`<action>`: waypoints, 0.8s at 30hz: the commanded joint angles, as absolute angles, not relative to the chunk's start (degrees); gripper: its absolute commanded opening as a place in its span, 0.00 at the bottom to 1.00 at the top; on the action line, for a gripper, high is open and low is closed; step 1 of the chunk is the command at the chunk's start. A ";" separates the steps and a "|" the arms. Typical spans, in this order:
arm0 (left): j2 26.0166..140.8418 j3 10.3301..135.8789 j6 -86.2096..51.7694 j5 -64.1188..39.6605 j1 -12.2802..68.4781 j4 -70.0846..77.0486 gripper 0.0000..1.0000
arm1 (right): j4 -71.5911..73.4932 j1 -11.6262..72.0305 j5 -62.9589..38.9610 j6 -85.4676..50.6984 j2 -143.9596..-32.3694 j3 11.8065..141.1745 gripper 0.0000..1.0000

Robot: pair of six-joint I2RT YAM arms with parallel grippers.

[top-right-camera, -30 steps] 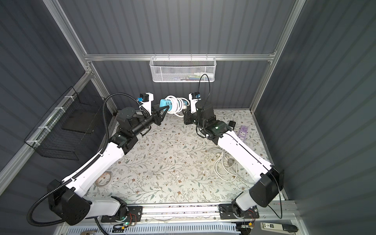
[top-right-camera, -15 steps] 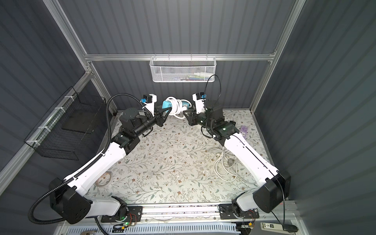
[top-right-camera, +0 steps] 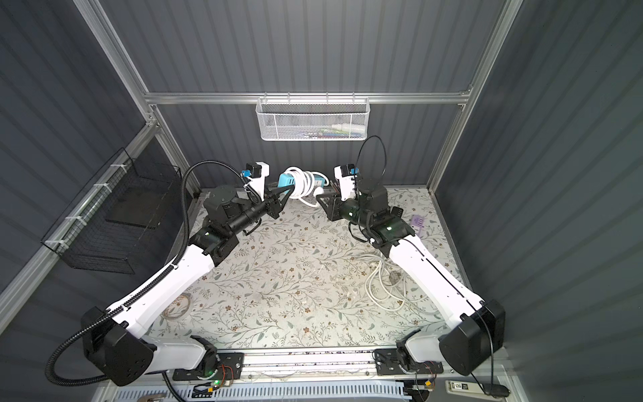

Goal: Unwrap the cord wrapped around the power strip
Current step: Unwrap the power cord from the power strip.

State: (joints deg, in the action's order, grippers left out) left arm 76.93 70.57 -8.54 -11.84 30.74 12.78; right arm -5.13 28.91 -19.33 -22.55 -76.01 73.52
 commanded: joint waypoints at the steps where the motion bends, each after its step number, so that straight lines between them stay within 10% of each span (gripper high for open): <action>1: 75.21 71.63 -4.96 -3.98 28.65 18.65 0.00 | -5.00 28.22 -25.63 -23.48 -72.44 70.94 0.00; 24: 73.59 74.66 -9.88 -9.03 28.65 20.78 0.00 | 4.94 32.55 -25.37 -26.38 -90.34 69.83 0.00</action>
